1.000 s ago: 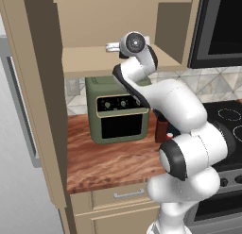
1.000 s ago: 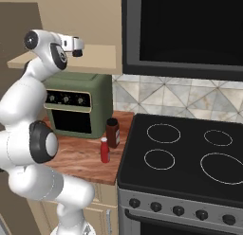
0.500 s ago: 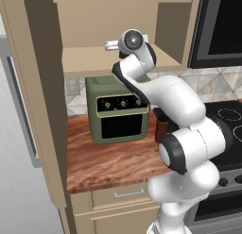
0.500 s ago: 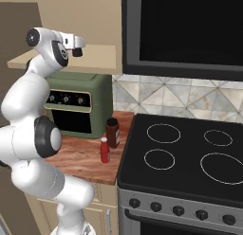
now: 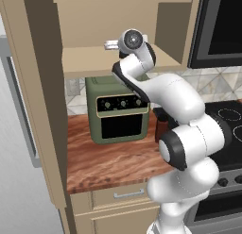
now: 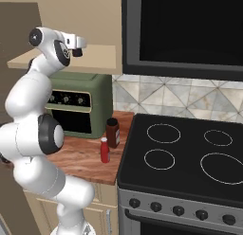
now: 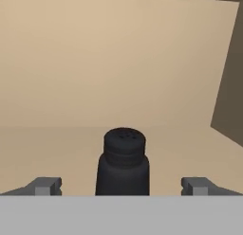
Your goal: Collect the paprika, ketchup, and shaker from the cabinet and place them next to the stove.
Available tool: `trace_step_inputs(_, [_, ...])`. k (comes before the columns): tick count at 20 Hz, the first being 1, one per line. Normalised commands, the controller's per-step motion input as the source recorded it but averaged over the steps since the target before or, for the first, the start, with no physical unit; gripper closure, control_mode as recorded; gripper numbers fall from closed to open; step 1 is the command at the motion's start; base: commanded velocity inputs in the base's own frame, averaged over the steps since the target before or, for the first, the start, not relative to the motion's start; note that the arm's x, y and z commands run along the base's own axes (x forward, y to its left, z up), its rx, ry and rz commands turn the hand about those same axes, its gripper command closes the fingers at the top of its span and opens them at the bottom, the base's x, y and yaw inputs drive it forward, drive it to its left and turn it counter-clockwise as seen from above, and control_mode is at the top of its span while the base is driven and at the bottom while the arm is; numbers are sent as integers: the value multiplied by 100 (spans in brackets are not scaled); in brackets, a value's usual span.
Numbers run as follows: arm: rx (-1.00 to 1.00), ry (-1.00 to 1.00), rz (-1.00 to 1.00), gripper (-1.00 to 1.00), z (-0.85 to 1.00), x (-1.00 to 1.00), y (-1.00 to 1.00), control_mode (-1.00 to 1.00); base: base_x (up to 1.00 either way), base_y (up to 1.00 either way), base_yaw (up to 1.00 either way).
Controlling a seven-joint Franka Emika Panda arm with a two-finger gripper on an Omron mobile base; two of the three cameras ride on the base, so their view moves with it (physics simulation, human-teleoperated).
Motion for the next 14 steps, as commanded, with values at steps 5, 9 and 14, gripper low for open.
trace_step_inputs(5, [5, 0, 0, -100, -10, 12, 0, -100, 0, 0, 0])
trace_step_inputs(9, [4, 0, 0, -100, -15, 11, 0, -100, 0, 0, 0])
trace_step_inputs(14, [3, 0, 0, -100, -12, 9, 0, -100, 0, 0, 0])
